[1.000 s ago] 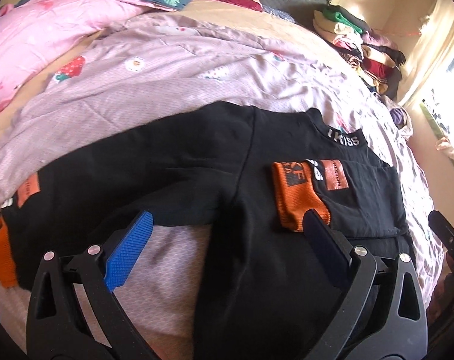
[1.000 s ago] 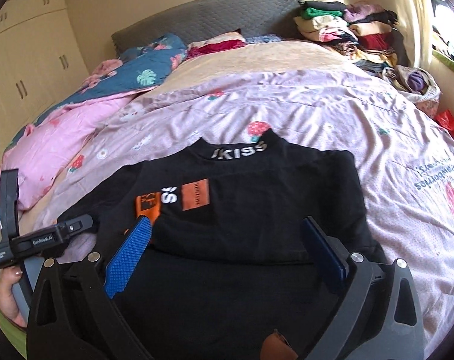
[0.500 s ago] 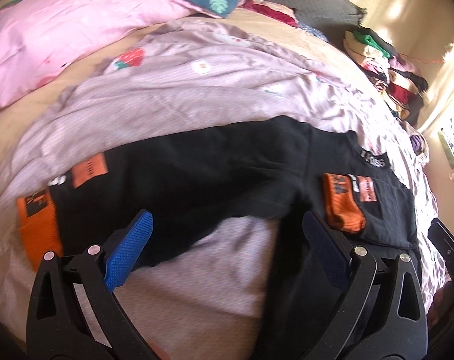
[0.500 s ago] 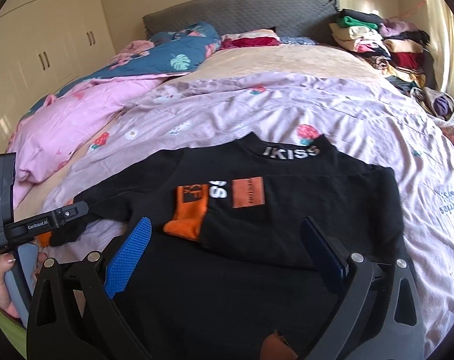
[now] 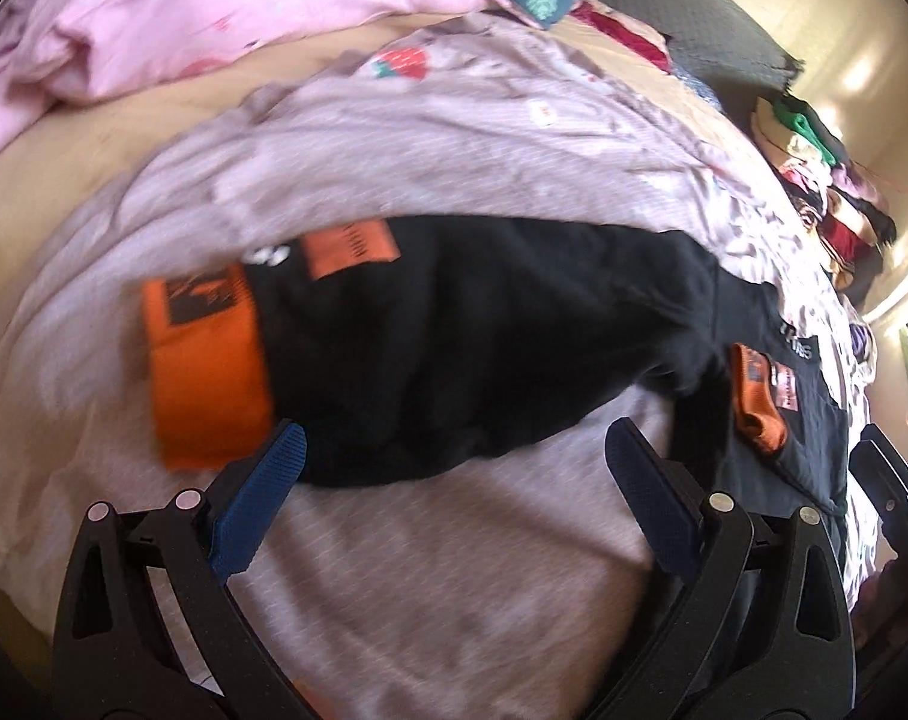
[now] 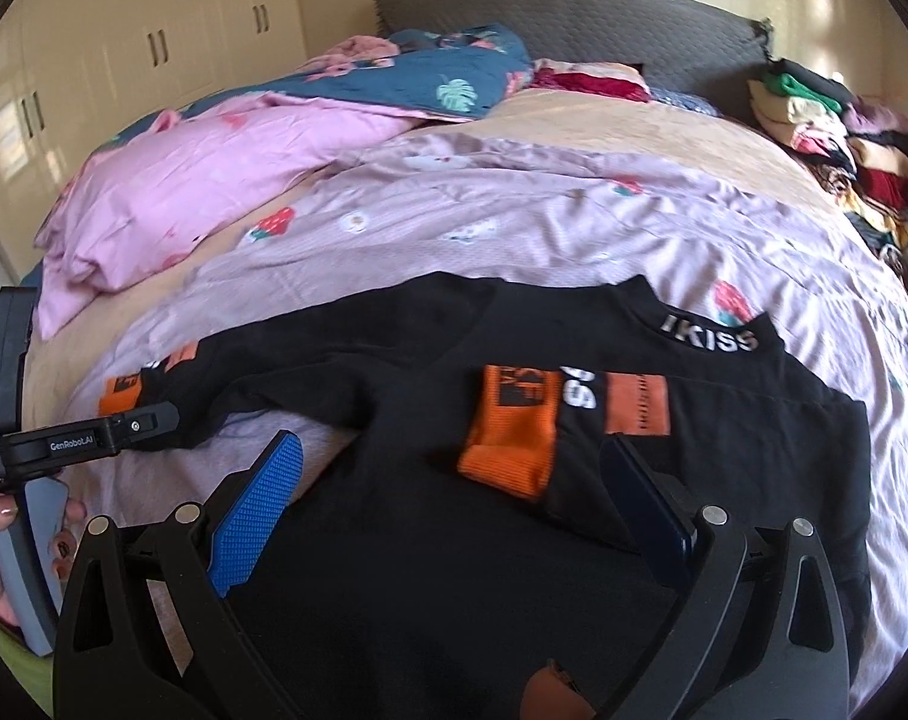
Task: Fold small clothes
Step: 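Grasp the second sock's orange top with the left tool, then carry the second sock onto the shirt chest and open the left tool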
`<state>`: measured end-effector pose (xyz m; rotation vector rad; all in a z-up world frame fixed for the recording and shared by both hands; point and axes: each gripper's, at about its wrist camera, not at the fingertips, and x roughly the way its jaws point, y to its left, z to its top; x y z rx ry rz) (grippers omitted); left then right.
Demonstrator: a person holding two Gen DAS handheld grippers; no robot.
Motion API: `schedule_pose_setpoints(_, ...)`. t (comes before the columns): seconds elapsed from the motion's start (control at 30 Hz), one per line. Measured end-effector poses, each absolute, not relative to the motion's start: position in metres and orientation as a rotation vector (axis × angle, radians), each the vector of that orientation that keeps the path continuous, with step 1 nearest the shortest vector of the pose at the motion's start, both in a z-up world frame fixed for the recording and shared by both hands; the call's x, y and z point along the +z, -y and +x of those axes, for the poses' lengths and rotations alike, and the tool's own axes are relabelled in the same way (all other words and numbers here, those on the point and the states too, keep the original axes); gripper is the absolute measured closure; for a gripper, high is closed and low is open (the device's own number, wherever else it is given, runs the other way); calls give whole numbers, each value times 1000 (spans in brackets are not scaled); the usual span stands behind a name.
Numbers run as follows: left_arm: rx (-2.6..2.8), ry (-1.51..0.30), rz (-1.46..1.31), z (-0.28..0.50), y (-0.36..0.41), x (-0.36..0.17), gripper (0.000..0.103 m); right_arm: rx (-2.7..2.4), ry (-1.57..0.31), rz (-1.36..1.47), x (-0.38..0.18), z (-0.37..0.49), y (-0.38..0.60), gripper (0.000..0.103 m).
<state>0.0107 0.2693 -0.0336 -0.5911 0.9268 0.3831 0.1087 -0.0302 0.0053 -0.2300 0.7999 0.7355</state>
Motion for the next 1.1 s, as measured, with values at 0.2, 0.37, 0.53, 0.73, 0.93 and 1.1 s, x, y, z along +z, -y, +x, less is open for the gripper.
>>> schedule_pose_setpoints(0.2, 405, -950, -720, -15, -286, -53, 9, 756, -814, -235, -2, 98, 26, 4)
schedule_pose_setpoints(0.37, 441, -856, -803, -26, -301, -56, 9, 752, -822, -223, -4, 97, 30, 4)
schedule_pose_setpoints(0.53, 527, -787, -854, -24, -322, -59, 38, 729, -821, -191, -2, 99, 44, 4)
schedule_pose_setpoints(0.73, 540, -732, -863, -20, -339, -48, 92, 684, -835, -148, -3, 108, 66, 4)
schedule_pose_setpoints(0.93, 497, -624, -805, -20, -340, -8, 96, 652, -856, -90, -6, 116, 83, 4)
schedule_pose_setpoints(1.1, 434, -546, -779, -10, -332, 27, 97, 643, -862, -68, -5, 117, 90, 4)
